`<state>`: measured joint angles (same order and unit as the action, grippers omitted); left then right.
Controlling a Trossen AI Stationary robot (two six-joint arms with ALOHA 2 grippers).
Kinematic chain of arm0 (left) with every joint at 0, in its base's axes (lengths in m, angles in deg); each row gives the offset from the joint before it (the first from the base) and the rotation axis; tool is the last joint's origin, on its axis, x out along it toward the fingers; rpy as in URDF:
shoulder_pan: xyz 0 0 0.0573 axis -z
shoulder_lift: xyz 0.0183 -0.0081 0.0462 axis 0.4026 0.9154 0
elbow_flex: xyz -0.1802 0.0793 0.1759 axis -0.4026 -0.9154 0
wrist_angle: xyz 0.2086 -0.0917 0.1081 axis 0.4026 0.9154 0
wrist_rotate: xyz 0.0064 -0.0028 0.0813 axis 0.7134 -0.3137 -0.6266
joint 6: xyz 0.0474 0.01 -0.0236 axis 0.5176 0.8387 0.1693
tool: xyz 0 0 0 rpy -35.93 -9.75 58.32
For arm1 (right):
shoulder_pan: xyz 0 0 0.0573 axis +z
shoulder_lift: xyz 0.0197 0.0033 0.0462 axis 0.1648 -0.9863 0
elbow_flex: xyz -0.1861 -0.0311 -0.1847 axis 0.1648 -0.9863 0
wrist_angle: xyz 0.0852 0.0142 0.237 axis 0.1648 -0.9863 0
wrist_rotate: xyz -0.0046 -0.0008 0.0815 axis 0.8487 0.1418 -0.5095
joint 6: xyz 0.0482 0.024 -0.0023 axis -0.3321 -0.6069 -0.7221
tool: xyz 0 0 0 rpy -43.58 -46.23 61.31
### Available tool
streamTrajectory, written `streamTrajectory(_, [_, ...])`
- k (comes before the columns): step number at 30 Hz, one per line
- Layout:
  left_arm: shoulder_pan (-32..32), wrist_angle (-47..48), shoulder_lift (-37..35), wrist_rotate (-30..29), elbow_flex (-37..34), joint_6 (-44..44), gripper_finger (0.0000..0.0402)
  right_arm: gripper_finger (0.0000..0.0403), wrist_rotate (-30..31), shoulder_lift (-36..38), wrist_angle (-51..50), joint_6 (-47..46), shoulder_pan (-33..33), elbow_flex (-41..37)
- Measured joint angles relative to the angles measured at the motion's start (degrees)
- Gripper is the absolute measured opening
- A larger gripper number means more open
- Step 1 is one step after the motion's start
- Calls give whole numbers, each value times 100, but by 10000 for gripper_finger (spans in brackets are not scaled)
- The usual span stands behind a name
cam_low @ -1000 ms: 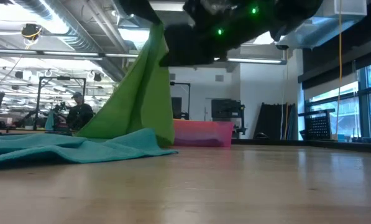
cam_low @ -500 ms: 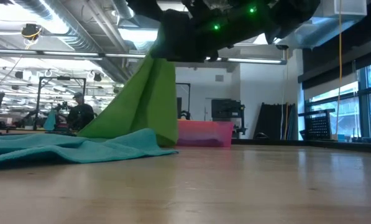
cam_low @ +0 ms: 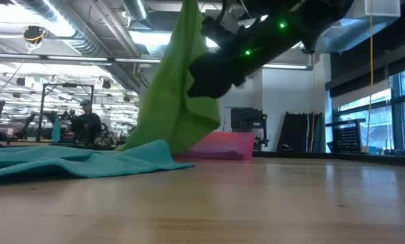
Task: Roll microfiber towels into tight, uniform cylinder then place into a basket
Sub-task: Fold the green microfiber towel
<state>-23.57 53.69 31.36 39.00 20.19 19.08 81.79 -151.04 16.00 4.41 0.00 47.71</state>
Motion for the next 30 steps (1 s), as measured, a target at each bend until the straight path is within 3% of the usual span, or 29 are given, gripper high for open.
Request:
streamTrajectory(11, [-142, 26, 1, -1, 347, 2, 0, 282, 1859, 0, -1203, 119, 154, -9])
streamTrajectory(16, [-138, 33, 1, -1, 347, 3, 0, 282, 1799, 0, -1111, 594, -64, -9])
streamTrajectory(23, [-138, 23, 1, -3, 347, 168, 0, 282, 952, 0, -1030, 671, -436, -9])
streamTrajectory(30, [-204, -87, 1, -45, 347, 297, 0, 271, 1097, 0, -880, 714, -434, -9])
